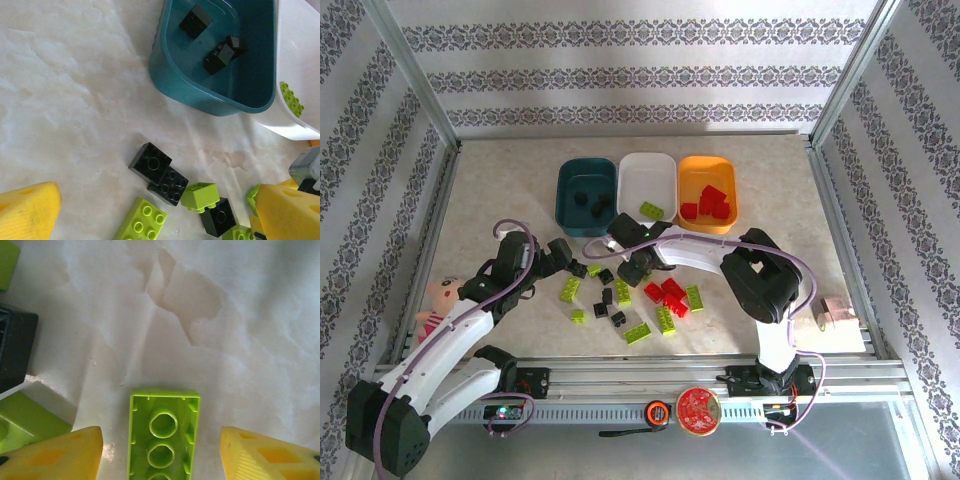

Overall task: Sort the legos into containers by color
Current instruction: Pick up the lego from the center of the table.

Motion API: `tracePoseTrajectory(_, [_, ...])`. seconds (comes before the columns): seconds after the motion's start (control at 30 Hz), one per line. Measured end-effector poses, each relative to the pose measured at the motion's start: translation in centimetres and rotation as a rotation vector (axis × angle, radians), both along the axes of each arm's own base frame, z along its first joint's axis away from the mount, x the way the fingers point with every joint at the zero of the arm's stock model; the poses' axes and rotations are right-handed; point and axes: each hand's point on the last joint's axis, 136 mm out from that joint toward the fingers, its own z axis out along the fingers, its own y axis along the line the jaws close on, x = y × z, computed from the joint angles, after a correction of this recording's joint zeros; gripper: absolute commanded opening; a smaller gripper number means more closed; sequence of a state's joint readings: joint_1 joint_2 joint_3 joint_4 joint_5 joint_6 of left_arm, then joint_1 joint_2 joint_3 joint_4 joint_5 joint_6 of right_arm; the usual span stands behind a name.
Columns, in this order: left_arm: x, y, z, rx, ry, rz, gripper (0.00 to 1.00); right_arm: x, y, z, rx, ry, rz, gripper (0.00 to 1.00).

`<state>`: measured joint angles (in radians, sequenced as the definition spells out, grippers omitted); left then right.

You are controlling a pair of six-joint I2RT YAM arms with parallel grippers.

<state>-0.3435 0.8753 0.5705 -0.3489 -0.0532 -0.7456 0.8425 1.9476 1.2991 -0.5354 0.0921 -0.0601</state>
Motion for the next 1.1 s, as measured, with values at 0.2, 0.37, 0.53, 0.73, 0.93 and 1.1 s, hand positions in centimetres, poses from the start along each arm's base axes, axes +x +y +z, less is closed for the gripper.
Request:
tracePoseTrajectory(0.2, [-0.1, -0.3, -0.2, -0.018, 0.009, -0.013, 1.0, 0.0, -0.1, -0.2, -0.004, 0.0, -0.011, 0.6])
tracePoseTrajectory(0.37, [-0.1, -0.3, -0.3, -0.025, 0.016, -0.014, 1.0, 0.0, -1.2, -1.0, -0.005, 0.024, -0.061, 0.55])
tracePoseTrajectory(0.53, [-0.1, -0.5, -0.3, -0.031, 0.016, -0.02, 1.0, -0.1, -1.2, -1.0, 0.025, 0.04, -0.081, 0.5])
tracePoseTrajectory(0.73, [0.0, -0.5, -0.3, -0.033, 0.009, -0.02, 1.0, -0.5, -0.7, -1.1, 0.031, 0.045, -0.077, 0.38])
tracePoseTrajectory(0.93, [0.0, -0.5, -0.3, -0.034, 0.007, -0.02, 1.0, -0.4, -0.7, -0.9, 0.037, 0.035, -0.094, 0.3])
tracePoseTrajectory(1.1, [0.0, -0.5, -0.2, -0.034, 0.006, -0.02, 1.0, 0.2, -1.8, -0.4, 0.071, 0.019, -0.151, 0.29])
